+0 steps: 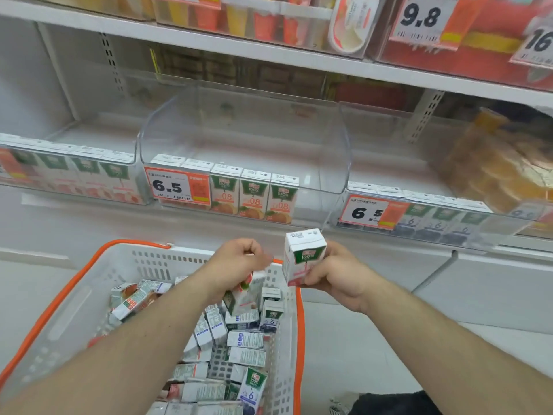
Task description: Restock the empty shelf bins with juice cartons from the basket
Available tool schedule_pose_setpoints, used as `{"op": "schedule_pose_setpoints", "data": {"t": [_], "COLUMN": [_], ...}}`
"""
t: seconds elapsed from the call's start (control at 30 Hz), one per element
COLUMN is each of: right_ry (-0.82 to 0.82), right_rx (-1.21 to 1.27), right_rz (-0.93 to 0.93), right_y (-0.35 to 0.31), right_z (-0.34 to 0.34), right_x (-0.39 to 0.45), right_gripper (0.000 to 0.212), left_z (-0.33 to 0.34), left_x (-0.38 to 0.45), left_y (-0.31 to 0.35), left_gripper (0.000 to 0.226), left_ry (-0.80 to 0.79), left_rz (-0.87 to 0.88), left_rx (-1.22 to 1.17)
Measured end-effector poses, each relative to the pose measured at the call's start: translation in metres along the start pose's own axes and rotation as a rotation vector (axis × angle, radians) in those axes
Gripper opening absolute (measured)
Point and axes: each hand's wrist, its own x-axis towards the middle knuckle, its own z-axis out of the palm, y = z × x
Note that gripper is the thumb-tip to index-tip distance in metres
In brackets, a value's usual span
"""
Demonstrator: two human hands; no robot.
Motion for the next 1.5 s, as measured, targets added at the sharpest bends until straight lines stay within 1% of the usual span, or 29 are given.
{"op": "schedule_pose_setpoints", "data": {"t": [0.07, 0.13, 0.2, 0.27, 0.37, 0.43, 0.5, 0.6, 0.73, 0.9, 1.03, 1.17, 1.23, 1.3, 1.4, 1.47, 1.5], "right_ry": [0.048, 0.086, 0.11, 0.125, 0.125, 0.111, 0.12, 0.208, 0.369, 0.411, 0.401, 0.379, 0.314, 0.208, 0.085, 0.064, 0.073], "right_rx": [0.053, 0.088, 0.119, 0.144, 0.175, 0.148, 0.006, -0.255, -0.383, -0.506, -0.589, -0.678, -0.716, -0.728, -0.711, -0.705, -0.714], "right_rz": [-0.011, -0.033, -0.044, -0.044, -0.044, -0.046, -0.064, -0.113, -0.211, -0.421, -0.592, -0.656, -0.675, -0.676, -0.633, -0.618, -0.63], "right_y": [-0.002, -0.005, -0.006, -0.006, -0.005, -0.007, -0.01, -0.018, -0.02, -0.031, -0.056, -0.075, -0.086, -0.098, -0.117, -0.13, -0.137], "right_z": [-0.003, -0.005, -0.008, -0.012, -0.016, -0.017, -0.017, -0.014, -0.003, 0.021, 0.054, 0.094, 0.114, 0.131, 0.156, 0.173, 0.182], "right_x": [-0.005, -0.009, -0.013, -0.014, -0.014, -0.015, -0.017, -0.016, -0.007, -0.002, 0.002, 0.014, 0.02, 0.027, 0.044, 0.054, 0.06], "right_gripper": [0.057, 0.056, 0.057, 0.058, 0.059, 0.055, 0.048, 0.045, 0.053, 0.053, 0.054, 0.044, 0.033, 0.026, 0.025, 0.023, 0.021], "left_z": [0.005, 0.014, 0.024, 0.034, 0.042, 0.042, 0.04, 0.032, 0.018, -0.006, -0.039, -0.081, -0.105, -0.13, -0.17, -0.194, -0.206], "left_x": [-0.004, -0.007, -0.01, -0.011, -0.01, -0.009, -0.008, -0.008, -0.008, -0.012, -0.021, -0.033, -0.04, -0.046, -0.051, -0.052, -0.051], "left_y": [0.007, 0.016, 0.025, 0.033, 0.039, 0.038, 0.035, 0.03, 0.026, 0.03, 0.038, 0.046, 0.054, 0.061, 0.067, 0.069, 0.07], "left_gripper": [0.017, 0.032, 0.037, 0.033, 0.031, 0.032, 0.03, 0.026, 0.022, 0.019, 0.015, 0.015, 0.02, 0.02, 0.027, 0.033, 0.031], "left_ry": [-0.056, -0.12, -0.127, -0.093, -0.066, -0.057, -0.052, -0.036, -0.006, -0.011, -0.022, 0.001, -0.005, -0.009, 0.003, 0.037, 0.069], "left_rz": [0.121, 0.202, 0.282, 0.326, 0.331, 0.313, 0.287, 0.258, 0.239, 0.244, 0.24, 0.271, 0.303, 0.323, 0.347, 0.36, 0.361], "left_rx": [0.191, 0.328, 0.461, 0.515, 0.482, 0.43, 0.357, 0.312, 0.314, 0.303, 0.356, 0.415, 0.45, 0.459, 0.352, 0.278, 0.246]}}
